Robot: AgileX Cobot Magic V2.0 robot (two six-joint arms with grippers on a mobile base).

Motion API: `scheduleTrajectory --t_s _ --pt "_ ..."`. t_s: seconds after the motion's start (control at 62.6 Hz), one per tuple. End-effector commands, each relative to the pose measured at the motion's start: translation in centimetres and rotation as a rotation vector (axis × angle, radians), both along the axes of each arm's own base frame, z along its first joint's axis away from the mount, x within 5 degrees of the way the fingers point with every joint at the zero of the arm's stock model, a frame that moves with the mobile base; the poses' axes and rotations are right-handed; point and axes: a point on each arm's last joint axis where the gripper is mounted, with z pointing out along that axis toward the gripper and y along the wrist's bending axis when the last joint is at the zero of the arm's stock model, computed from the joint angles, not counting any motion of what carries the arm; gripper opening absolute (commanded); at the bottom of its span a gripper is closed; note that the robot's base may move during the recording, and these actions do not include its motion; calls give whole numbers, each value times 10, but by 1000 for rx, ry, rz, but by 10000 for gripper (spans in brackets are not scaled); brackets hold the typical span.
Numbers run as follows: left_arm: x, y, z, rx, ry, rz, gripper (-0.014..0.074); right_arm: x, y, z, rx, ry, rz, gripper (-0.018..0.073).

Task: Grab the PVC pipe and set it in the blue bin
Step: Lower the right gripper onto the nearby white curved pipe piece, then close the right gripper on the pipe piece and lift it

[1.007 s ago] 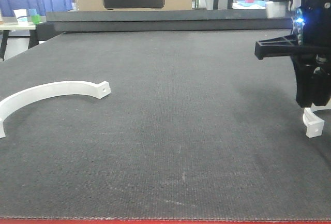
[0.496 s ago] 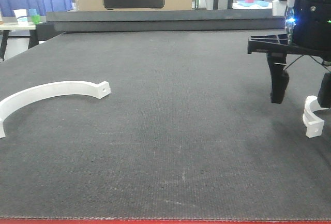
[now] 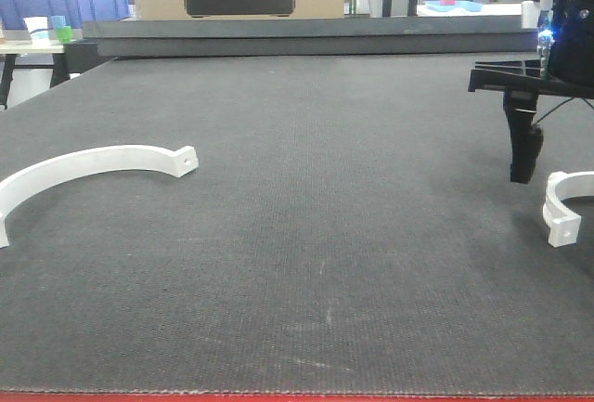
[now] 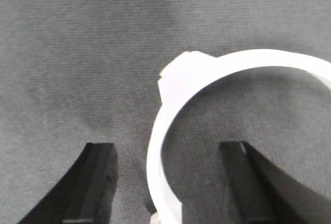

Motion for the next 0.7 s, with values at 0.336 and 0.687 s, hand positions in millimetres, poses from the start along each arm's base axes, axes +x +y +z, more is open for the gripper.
scheduleTrajectory --t_s 0.336,0.687 --pt "0 -2 1 -14 -5 0 -111 3 1 -16 -19 61 2 307" --pt "0 -2 1 -14 -3 -1 -111 8 2 -26 -22 61 3 194"
